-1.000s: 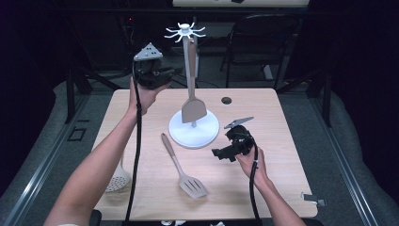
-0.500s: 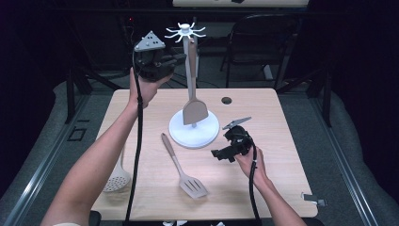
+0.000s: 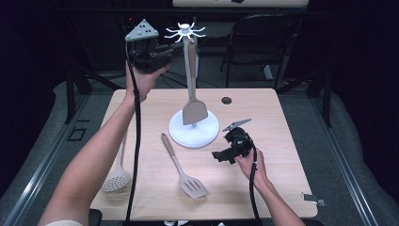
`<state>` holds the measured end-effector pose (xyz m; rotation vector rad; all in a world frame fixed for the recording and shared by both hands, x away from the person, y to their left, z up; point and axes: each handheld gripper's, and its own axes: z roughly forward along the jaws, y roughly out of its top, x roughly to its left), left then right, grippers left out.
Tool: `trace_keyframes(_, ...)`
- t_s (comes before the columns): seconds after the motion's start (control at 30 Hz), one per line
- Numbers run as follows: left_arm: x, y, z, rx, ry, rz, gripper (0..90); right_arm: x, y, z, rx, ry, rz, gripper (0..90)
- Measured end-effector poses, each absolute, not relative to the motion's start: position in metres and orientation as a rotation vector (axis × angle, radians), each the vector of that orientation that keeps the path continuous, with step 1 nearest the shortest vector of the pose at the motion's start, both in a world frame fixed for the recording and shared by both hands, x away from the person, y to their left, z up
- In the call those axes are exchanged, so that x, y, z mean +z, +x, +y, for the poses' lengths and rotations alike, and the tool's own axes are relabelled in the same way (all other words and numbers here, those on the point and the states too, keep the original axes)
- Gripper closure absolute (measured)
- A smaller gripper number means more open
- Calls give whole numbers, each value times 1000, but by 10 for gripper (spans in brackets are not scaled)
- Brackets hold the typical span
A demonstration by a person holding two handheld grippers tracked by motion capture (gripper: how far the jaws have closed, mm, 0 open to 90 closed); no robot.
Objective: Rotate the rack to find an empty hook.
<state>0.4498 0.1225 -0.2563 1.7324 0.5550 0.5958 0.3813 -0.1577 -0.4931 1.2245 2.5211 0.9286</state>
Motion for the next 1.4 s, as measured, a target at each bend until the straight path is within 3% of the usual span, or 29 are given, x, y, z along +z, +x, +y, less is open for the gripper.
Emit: trace_keyframes(1.4,-259,470,137,602,1699,653,900,-494,380,-160,921,1224,2510,50)
